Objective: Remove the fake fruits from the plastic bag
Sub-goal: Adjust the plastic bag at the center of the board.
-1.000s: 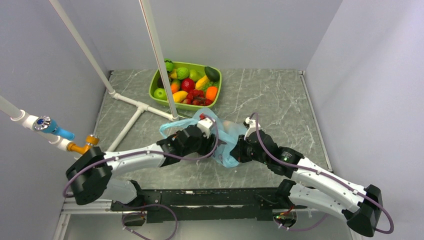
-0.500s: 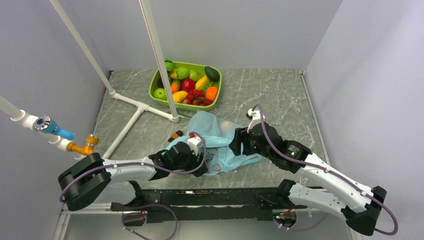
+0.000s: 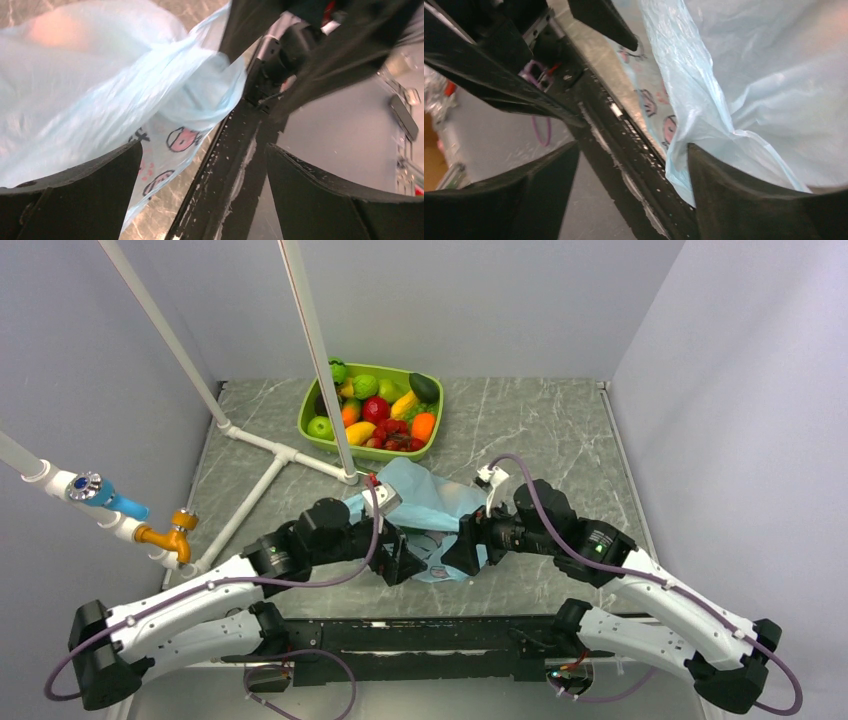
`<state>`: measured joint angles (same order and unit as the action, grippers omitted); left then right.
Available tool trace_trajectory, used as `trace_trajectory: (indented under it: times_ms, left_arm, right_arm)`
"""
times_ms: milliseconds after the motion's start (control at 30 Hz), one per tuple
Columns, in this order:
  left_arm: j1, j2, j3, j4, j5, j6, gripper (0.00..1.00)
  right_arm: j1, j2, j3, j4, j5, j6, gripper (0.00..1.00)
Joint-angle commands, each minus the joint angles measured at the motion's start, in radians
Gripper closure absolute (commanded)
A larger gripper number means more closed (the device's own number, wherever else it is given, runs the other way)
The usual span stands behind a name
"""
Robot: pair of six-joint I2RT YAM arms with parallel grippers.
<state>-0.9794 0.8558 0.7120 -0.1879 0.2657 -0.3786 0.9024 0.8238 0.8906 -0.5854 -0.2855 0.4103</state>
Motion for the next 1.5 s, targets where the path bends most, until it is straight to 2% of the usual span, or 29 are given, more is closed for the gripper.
trace_trajectory:
  times_ms: [0, 100, 167, 333, 400, 467, 567, 667, 800, 867, 900, 933, 1000, 1033, 1067, 1100, 1133, 1167, 1233, 1333, 1367, 1400, 1433, 1467]
  left_arm:
    - [-0.004, -0.033, 0.117, -0.196, 0.113, 0.084, 0.04]
    - [-0.004, -0.066, 0.194, -0.278, 0.037, 0.105, 0.09]
    - [-0.004, -0.081, 0.238, -0.318, -0.029, 0.153, 0.03]
    - [-0.003, 0.015, 0.35, -0.441, -0.2, 0.326, 0.01]
    - [-0.002, 0.094, 0.389, -0.496, -0.222, 0.428, 0.01]
    - [-0.002, 0.135, 0.371, -0.476, -0.213, 0.496, 0.0]
    - [-0.002, 0.183, 0.326, -0.401, -0.223, 0.543, 0.01]
    - [-0.004, 0.263, 0.36, -0.424, -0.243, 0.58, 0.01]
    - [-0.011, 0.372, 0.406, -0.438, -0.263, 0.644, 0.01]
    - [-0.01, 0.428, 0.441, -0.446, -0.341, 0.634, 0.01]
    - [-0.002, 0.459, 0.463, -0.452, -0.368, 0.623, 0.04]
    - [0.008, 0.486, 0.484, -0.46, -0.387, 0.61, 0.12]
    - [0.033, 0.516, 0.511, -0.461, -0.386, 0.58, 0.4]
    - [0.045, 0.514, 0.509, -0.449, -0.372, 0.562, 0.53]
    - [0.06, 0.504, 0.5, -0.434, -0.354, 0.544, 0.75]
    - [0.075, 0.49, 0.491, -0.423, -0.321, 0.522, 0.9]
    - [0.084, 0.474, 0.481, -0.412, -0.3, 0.499, 0.98]
    - [0.087, 0.456, 0.471, -0.405, -0.281, 0.48, 1.0]
    - [0.087, 0.429, 0.463, -0.401, -0.216, 0.445, 1.0]
    - [0.088, 0.387, 0.456, -0.406, -0.118, 0.354, 1.0]
    - [0.087, 0.368, 0.444, -0.396, -0.097, 0.331, 1.0]
    - [0.088, 0.337, 0.429, -0.382, -0.086, 0.304, 1.0]
    - [0.087, 0.314, 0.418, -0.373, -0.081, 0.284, 1.0]
    - [0.088, 0.293, 0.408, -0.367, -0.075, 0.263, 1.0]
  right_arm:
    - [0.038, 0.062, 0.032, 0.176, -0.17, -0.01, 0.38]
    - [0.098, 0.093, 0.04, 0.186, -0.125, -0.021, 0.41]
    - [0.138, 0.08, 0.042, 0.165, -0.027, -0.036, 0.4]
    - [0.144, 0.017, 0.062, 0.014, 0.321, -0.024, 0.22]
    - [0.144, 0.001, 0.081, -0.031, 0.353, -0.023, 0.13]
    - [0.143, -0.021, 0.093, -0.041, 0.312, -0.026, 0.09]
    - [0.146, -0.057, 0.076, 0.019, 0.144, -0.018, 0.05]
    - [0.147, -0.062, 0.042, 0.103, -0.027, -0.003, 0.05]
    - [0.153, -0.052, -0.013, 0.199, -0.18, -0.012, 0.05]
    - [0.173, -0.027, -0.037, 0.246, -0.241, -0.019, 0.08]
    - [0.186, -0.02, -0.055, 0.286, -0.244, -0.026, 0.11]
    - [0.2, -0.016, -0.079, 0.32, -0.217, -0.025, 0.16]
    - [0.222, -0.014, -0.133, 0.397, -0.112, -0.032, 0.36]
    - [0.238, -0.024, -0.164, 0.436, -0.014, -0.027, 0.51]
    - [0.252, -0.041, -0.211, 0.491, 0.07, -0.017, 0.65]
    - [0.263, -0.067, -0.264, 0.555, 0.146, -0.008, 0.74]
    - [0.268, -0.09, -0.321, 0.632, 0.214, 0.017, 0.76]
    - [0.269, -0.103, -0.376, 0.699, 0.259, 0.039, 0.78]
    - [0.27, -0.088, -0.436, 0.8, 0.252, 0.042, 0.79]
    - [0.271, -0.011, -0.415, 0.788, 0.267, 0.057, 0.78]
    - [0.271, -0.004, -0.407, 0.778, 0.271, 0.056, 0.72]
    - [0.271, -0.012, -0.4, 0.761, 0.28, 0.055, 0.6]
    - [0.271, -0.025, -0.394, 0.736, 0.321, 0.06, 0.43]
    - [0.27, -0.04, -0.387, 0.707, 0.355, 0.068, 0.3]
